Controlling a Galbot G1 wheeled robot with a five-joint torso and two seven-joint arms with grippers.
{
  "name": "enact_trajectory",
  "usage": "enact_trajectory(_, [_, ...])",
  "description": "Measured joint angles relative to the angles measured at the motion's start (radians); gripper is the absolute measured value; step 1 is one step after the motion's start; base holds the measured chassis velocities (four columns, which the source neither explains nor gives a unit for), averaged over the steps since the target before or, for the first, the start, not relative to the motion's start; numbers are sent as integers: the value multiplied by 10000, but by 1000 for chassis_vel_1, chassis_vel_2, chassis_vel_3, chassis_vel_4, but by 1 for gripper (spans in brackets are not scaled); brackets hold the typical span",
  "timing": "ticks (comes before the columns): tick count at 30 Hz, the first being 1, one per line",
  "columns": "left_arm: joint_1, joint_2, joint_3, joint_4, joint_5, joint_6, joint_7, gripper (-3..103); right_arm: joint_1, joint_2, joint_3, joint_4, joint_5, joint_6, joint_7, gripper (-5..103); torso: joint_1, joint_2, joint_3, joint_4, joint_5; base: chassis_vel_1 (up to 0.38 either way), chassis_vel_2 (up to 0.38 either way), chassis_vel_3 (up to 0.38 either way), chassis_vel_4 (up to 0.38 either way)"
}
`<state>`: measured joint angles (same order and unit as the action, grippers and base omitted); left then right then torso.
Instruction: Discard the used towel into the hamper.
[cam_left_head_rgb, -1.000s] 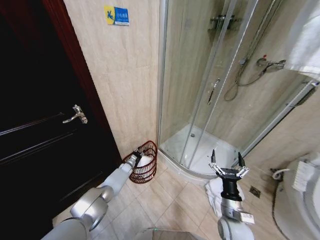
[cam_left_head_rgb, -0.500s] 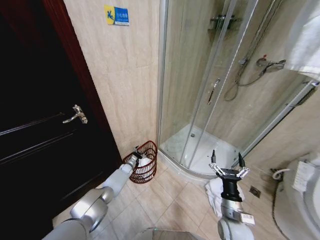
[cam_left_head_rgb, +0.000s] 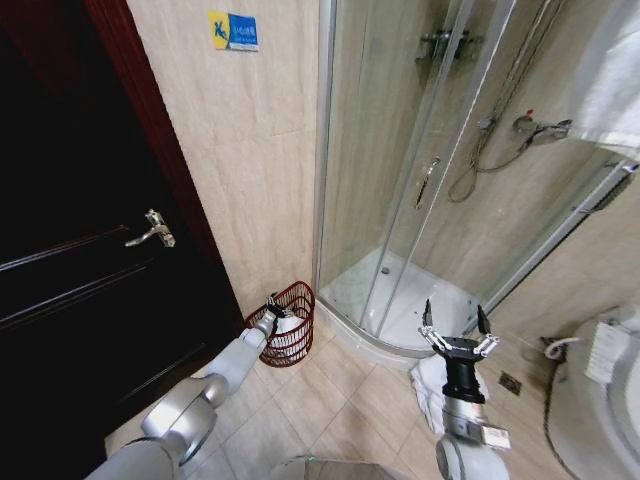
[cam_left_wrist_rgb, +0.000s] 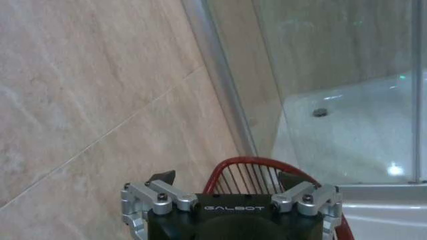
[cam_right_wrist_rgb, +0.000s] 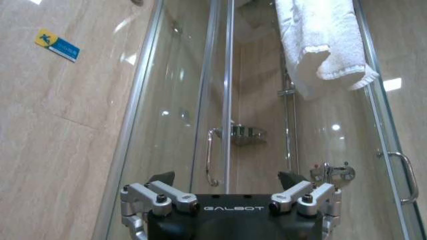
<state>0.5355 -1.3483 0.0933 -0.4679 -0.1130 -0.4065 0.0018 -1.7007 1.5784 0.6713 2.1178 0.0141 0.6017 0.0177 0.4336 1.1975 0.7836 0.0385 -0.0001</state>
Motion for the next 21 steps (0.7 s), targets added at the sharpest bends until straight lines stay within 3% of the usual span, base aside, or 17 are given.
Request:
enact_trajectory(7, [794,516,-293,-1642,-728,539,-188,99,207,-184,90,260,-97,-501,385,100,0,0,0,1,0,0,0,0,0])
enact_trajectory(11, [2139,1343,-566,-4523,-2730,2030,-157,100,305,-366,130,550,-106,-851,616,100,0,0,0,1,0,0,0,0,0])
enact_trajectory(12, [2139,1343,-566,-4523,-2730,2030,-157,100,305,-366,130,550,-106,-851,616,100,0,0,0,1,0,0,0,0,0])
enact_trajectory(14, [3014,1765,-1041,-6373,-3648,2901,-169,100,357,-467,134,668,-111,-985,716,100,0,0,-1,1,0,0,0,0,0])
enact_trajectory(15, [3014,1765,-1041,-6373,-3648,2901,-169,100,357,-467,134,668,-111,-985,716,100,0,0,-1,1,0,0,0,0,0])
enact_trajectory(18, [4369,2175,-2012,-8849,-4409,3713,-458,100,330,-656,285,670,58,-995,733,100,0,0,-1,0,-1,0,0,0,0])
enact_trajectory(19, [4369,2175,-2012,-8849,-4409,3713,-458,100,330,-656,285,670,58,-995,733,100,0,0,-1,0,-1,0,0,0,0])
enact_trajectory(21, [5648,2408,-2997,-10673,-4595,4325,-556,100,313,-760,365,853,421,-1239,795,100,0,0,-1,0,1,0,0,0,0])
